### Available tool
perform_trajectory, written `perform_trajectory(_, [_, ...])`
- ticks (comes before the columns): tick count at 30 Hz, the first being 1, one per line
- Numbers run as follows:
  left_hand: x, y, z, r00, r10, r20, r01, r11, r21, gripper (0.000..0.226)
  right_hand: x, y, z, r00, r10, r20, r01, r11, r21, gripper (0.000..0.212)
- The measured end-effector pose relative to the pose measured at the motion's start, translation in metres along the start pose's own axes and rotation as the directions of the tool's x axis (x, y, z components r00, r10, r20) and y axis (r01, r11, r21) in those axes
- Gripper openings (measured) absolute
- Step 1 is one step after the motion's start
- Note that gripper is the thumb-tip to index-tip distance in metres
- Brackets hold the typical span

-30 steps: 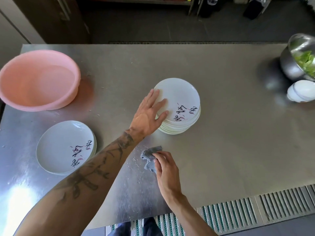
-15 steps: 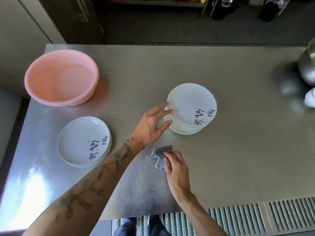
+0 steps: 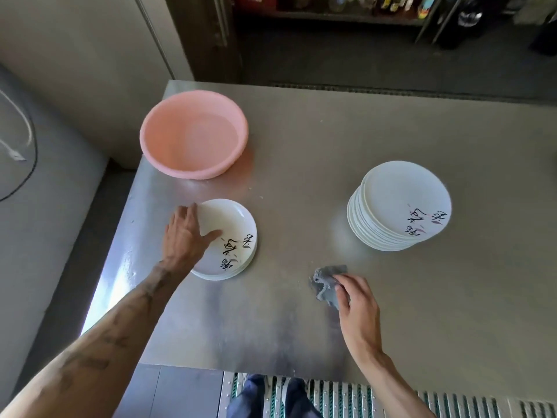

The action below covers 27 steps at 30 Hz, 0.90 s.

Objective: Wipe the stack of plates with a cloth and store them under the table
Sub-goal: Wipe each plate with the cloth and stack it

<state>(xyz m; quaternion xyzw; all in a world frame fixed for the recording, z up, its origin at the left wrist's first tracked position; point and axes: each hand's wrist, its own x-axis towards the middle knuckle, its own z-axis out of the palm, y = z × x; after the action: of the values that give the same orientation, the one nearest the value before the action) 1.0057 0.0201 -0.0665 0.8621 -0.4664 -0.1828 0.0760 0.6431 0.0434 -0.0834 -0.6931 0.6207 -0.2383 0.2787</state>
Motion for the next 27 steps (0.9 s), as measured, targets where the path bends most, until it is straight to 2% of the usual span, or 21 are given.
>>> perform_trajectory(9, [0.009,0.002,-0.004,0.999,-0.015,-0.039,0.014,1.0,-0.023,0.088,-0.001,-0.002,-0.003,1.0,0.031,-0.006,-0.031,0.999,-0.036,0.026])
perform_trajectory(13, [0.016,0.004,-0.009,0.997,-0.077,-0.002,0.077,0.993,-0.086,0.092,0.0,-0.005,-0.001,0.999,0.038,-0.01,-0.038,0.998,-0.04,0.026])
perform_trajectory(22, [0.03,-0.011,-0.016,0.982,-0.164,0.096,0.179,0.968,-0.178,0.075,-0.002,-0.009,-0.002,0.999,0.033,-0.003,-0.034,0.999,-0.03,0.026])
perform_trajectory(27, [0.027,-0.021,-0.016,0.978,-0.187,0.091,0.206,0.939,-0.277,0.066,-0.002,-0.011,-0.003,1.0,0.024,0.0,-0.024,0.999,-0.029,0.026])
